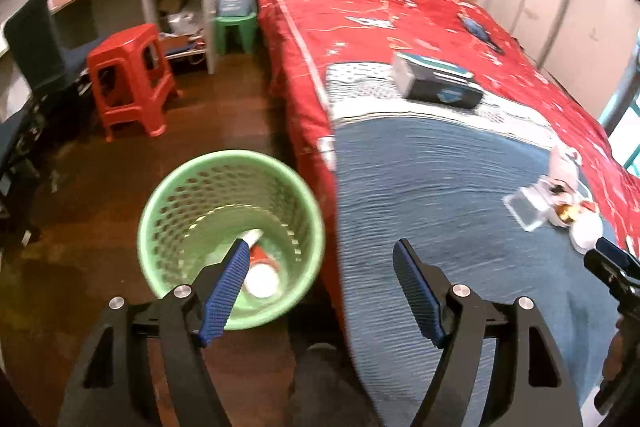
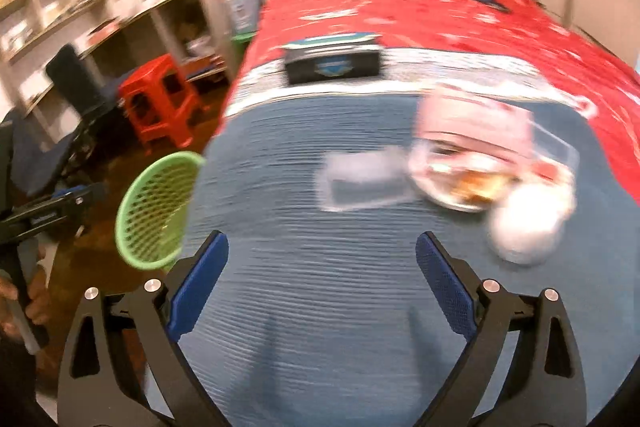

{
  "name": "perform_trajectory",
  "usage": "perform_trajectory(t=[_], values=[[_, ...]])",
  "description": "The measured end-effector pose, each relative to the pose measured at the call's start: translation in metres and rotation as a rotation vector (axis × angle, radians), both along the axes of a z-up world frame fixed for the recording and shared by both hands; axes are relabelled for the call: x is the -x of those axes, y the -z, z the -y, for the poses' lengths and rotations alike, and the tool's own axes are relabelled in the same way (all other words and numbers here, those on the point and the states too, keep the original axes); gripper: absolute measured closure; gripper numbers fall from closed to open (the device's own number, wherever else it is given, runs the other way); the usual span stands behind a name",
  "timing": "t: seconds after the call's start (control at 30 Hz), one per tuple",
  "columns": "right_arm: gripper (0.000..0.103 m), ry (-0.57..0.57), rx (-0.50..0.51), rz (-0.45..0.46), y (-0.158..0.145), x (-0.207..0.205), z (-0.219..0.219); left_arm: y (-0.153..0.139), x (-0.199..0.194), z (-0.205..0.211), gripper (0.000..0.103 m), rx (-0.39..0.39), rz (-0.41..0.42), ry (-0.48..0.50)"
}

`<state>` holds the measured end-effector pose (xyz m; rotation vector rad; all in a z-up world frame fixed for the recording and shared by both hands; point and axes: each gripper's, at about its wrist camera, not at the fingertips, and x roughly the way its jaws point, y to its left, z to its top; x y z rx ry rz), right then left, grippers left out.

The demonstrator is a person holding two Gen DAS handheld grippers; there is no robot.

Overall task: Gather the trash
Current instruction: 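Move the right tool to the clear cup while the left tool approaches the clear tray, then grasp the clear round cup with the right tool while the left tool grasps the clear rectangular tray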

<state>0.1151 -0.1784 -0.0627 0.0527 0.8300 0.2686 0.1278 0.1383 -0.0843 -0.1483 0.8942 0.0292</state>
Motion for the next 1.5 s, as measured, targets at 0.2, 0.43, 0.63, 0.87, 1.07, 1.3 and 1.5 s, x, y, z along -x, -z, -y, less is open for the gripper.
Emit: perform_trajectory(t=[0.2, 0.43, 0.63, 0.87, 1.07, 1.3, 1.5], values=[[0.015, 0.166, 0.074, 0.024, 0.005, 0.002, 0.066, -0.004, -0.012, 0.043, 0.031, -0.009, 0.002, 0.078], [0.019, 0.235, 0.071, -0.016, 0.025, -0.017, 0.108, -0.007, -0.03, 0.089, 0.031, -0.041, 0.001, 0.169], [0.021, 0.243, 0.046, -0.058, 0.039, -0.036, 0.118, -0.005, -0.048, 0.119, 0.032, -0.07, -0.004, 0.238], [0.037, 0.247, 0.039, -0.094, 0.05, -0.051, 0.115, 0.004, -0.073, 0.158, 0.032, -0.08, -0.015, 0.345], [0.041, 0.23, 0.019, -0.083, 0.047, -0.045, 0.119, 0.015, -0.091, 0.197, 0.029, -0.098, -0.02, 0.466], [0.041, 0.206, -0.004, -0.06, 0.035, -0.028, 0.128, 0.031, -0.109, 0.228, 0.028, -0.133, -0.029, 0.578], [0.041, 0.203, -0.061, -0.063, 0.03, -0.015, 0.134, 0.041, -0.121, 0.242, 0.027, -0.144, -0.044, 0.637]])
